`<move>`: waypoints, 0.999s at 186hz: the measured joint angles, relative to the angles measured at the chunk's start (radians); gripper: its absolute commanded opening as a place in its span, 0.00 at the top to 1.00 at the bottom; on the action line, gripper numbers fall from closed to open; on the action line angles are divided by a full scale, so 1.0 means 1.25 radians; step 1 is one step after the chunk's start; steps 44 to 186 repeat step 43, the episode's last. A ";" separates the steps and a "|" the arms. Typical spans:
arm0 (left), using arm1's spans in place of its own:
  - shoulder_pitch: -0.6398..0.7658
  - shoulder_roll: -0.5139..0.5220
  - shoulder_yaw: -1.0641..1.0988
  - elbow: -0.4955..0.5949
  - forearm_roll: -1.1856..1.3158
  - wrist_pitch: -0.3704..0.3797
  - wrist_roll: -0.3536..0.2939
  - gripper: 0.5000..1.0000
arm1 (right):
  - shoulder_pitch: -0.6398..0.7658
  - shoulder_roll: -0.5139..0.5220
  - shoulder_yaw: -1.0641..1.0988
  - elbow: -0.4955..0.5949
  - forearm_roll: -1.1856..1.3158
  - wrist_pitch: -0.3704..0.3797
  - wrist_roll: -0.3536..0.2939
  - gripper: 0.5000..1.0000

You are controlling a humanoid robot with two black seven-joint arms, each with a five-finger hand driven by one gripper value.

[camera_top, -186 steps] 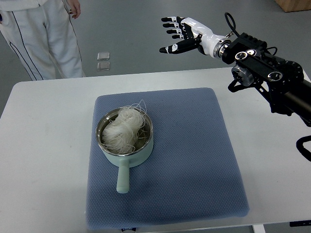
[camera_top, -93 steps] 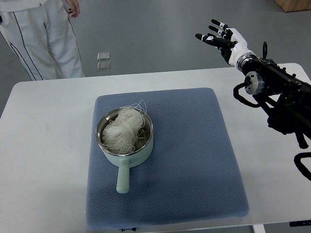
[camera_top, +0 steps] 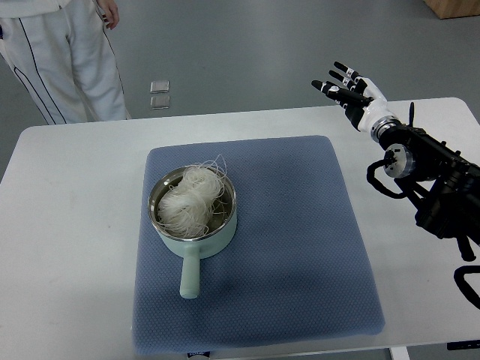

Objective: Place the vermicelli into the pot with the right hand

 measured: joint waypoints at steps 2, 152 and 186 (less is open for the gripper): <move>0.000 0.000 0.000 0.000 0.000 0.000 0.000 0.00 | -0.001 0.000 0.000 0.000 0.000 0.000 0.000 0.16; 0.001 0.000 0.000 0.000 0.000 0.000 0.000 0.00 | -0.010 0.014 0.001 0.000 0.000 0.000 0.004 0.15; 0.001 0.000 0.000 0.000 0.000 0.000 0.000 0.00 | -0.010 0.014 0.001 0.000 0.000 0.000 0.004 0.15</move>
